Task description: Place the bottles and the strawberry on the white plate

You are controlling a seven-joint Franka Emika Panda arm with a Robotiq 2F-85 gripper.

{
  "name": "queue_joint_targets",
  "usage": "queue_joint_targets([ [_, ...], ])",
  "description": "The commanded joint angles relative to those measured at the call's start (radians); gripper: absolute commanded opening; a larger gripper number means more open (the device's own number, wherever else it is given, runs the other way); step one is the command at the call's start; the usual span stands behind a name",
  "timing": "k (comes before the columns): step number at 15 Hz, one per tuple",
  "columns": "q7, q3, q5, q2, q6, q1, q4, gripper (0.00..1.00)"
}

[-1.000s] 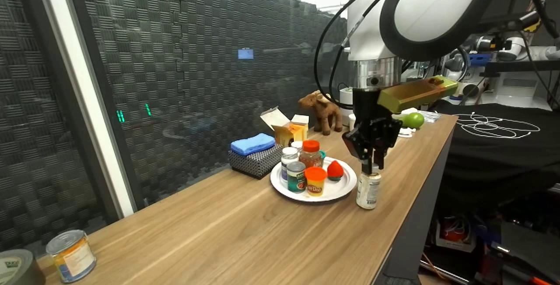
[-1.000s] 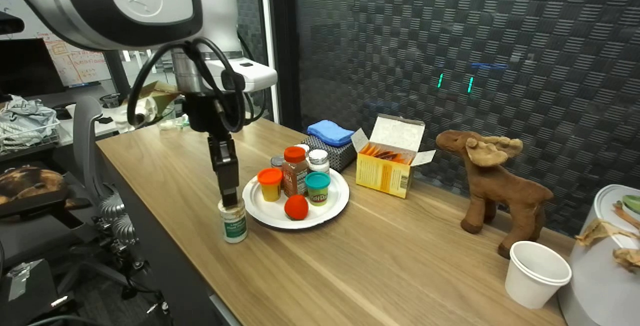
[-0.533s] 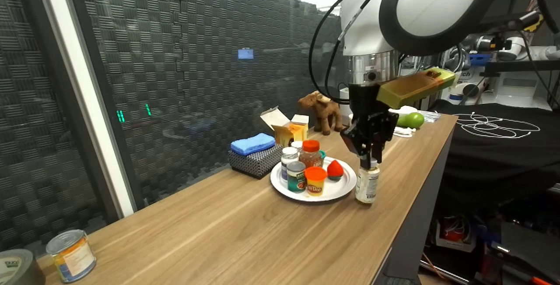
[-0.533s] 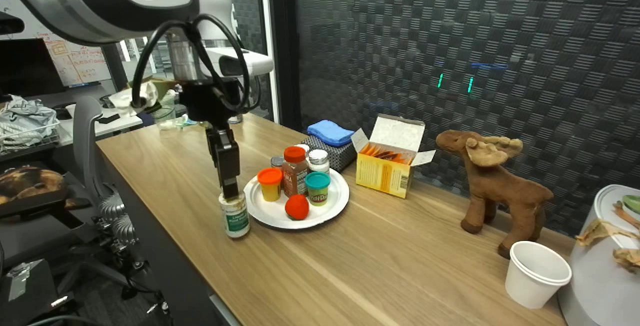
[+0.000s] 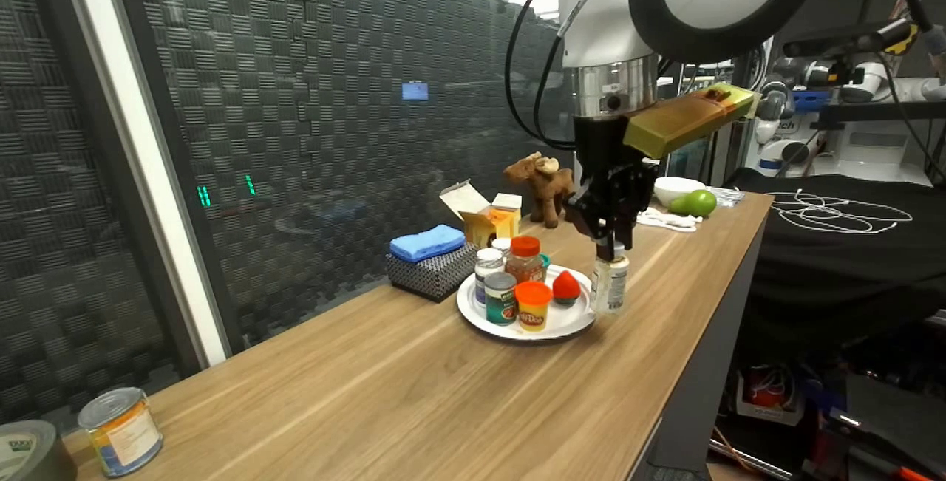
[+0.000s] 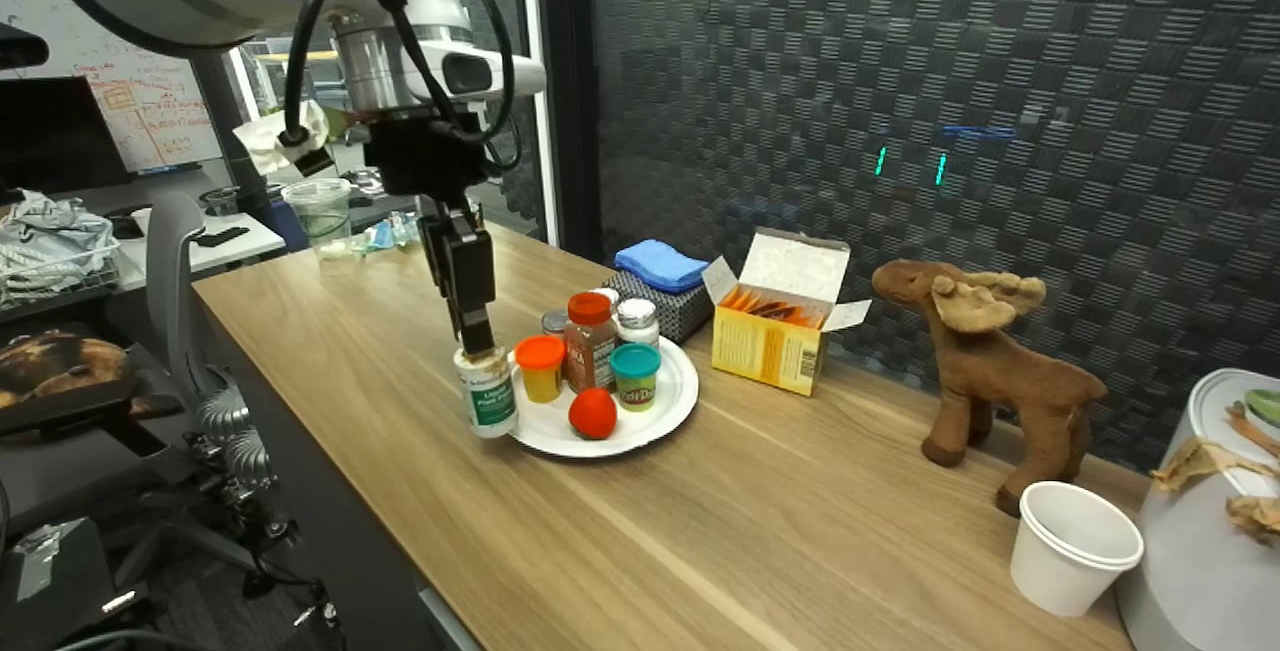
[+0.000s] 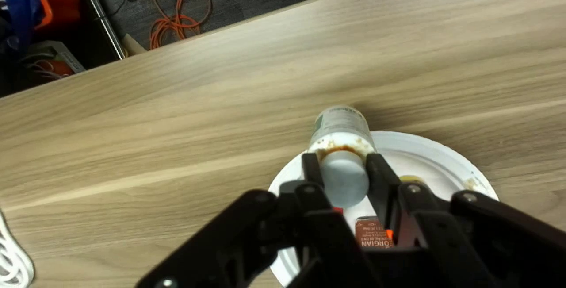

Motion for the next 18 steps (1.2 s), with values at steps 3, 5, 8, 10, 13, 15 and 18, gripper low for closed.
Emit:
queue_joint_targets([
  [3, -0.017, -0.018, 0.016, 0.073, 0.026, -0.002, 0.089, 0.08],
  [5, -0.016, -0.026, 0.019, 0.096, 0.044, -0.001, 0.112, 0.08],
  [8, -0.035, -0.038, 0.051, 0.135, 0.058, 0.001, 0.142, 0.08],
  [10, -0.047, -0.043, 0.078, 0.163, 0.054, 0.003, 0.157, 0.08],
  [13, -0.072, -0.046, 0.128, 0.193, 0.055, 0.005, 0.161, 0.08],
  [15, -0.071, -0.051, 0.137, 0.208, 0.062, 0.006, 0.165, 0.08],
  [18, -0.06, -0.059, 0.132, 0.215, 0.075, 0.009, 0.167, 0.08],
])
